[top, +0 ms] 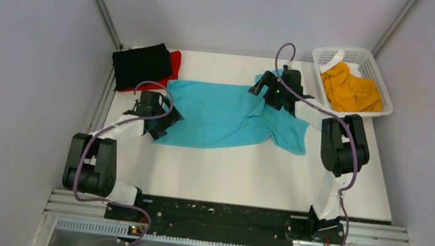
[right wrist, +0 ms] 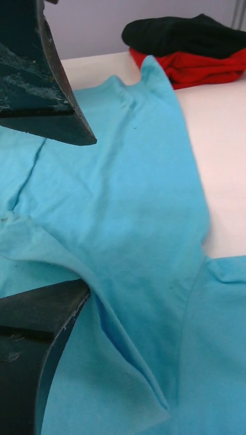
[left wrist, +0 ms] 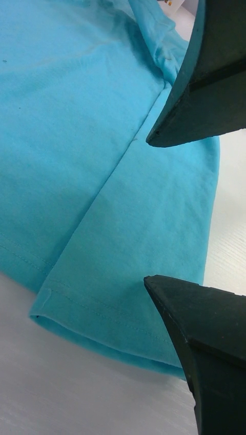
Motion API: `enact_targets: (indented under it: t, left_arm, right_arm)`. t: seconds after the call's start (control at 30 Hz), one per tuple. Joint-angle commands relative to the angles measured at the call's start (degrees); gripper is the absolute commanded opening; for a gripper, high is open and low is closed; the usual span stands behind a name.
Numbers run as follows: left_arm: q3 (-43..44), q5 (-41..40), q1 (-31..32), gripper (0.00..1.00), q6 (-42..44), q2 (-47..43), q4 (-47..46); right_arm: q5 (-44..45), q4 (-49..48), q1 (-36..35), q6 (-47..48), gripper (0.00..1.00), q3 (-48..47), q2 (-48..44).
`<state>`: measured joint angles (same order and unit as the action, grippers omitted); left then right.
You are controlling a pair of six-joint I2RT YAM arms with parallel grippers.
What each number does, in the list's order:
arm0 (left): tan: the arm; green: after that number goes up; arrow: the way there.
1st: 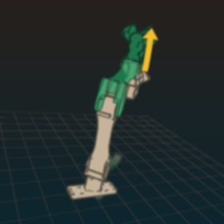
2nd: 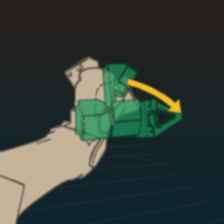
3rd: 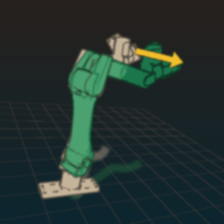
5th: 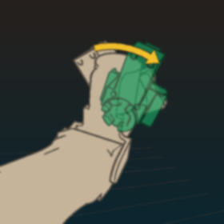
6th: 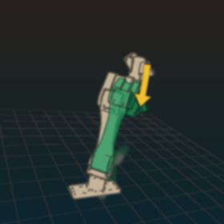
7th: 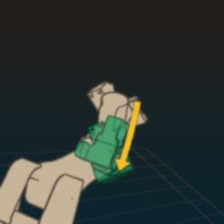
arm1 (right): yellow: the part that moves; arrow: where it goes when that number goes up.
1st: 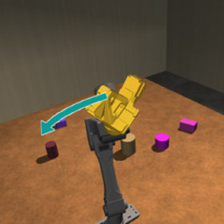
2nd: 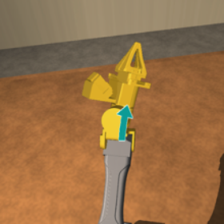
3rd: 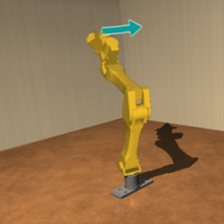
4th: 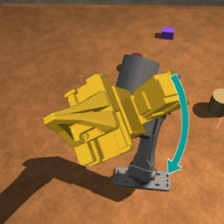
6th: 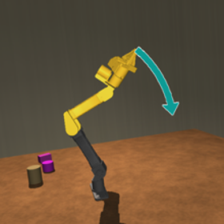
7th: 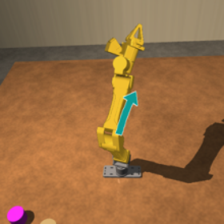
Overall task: Fold and stack the t-shirts
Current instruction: Fold the flattened tshirt in 1/3 of the way
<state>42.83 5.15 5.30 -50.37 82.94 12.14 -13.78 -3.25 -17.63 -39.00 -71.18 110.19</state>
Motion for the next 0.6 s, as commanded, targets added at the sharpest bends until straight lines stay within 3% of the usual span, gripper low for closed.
enact_targets:
  t: [0.0,0.17,0.3,0.57]
  left_arm:
    - [0.43,-0.33,0.06,0.99,0.89,-3.31,0.69]
    - [0.85,-1.16,0.06,0.99,0.97,-4.45,1.06]
    - [2.29,0.10,0.06,0.99,1.01,-3.42,0.88]
    - [2.70,0.65,0.32,0.99,0.92,-1.61,0.08]
  right_arm:
    - [5.05,5.95,-0.63,-3.03,0.99,-7.14,1.71]
    - [10.82,11.28,-0.57,0.45,0.99,-3.14,-1.95]
    - [8.98,12.04,-0.57,3.97,0.99,1.08,-5.66]
    - [5.56,13.58,-3.38,6.24,0.99,0.84,-5.42]
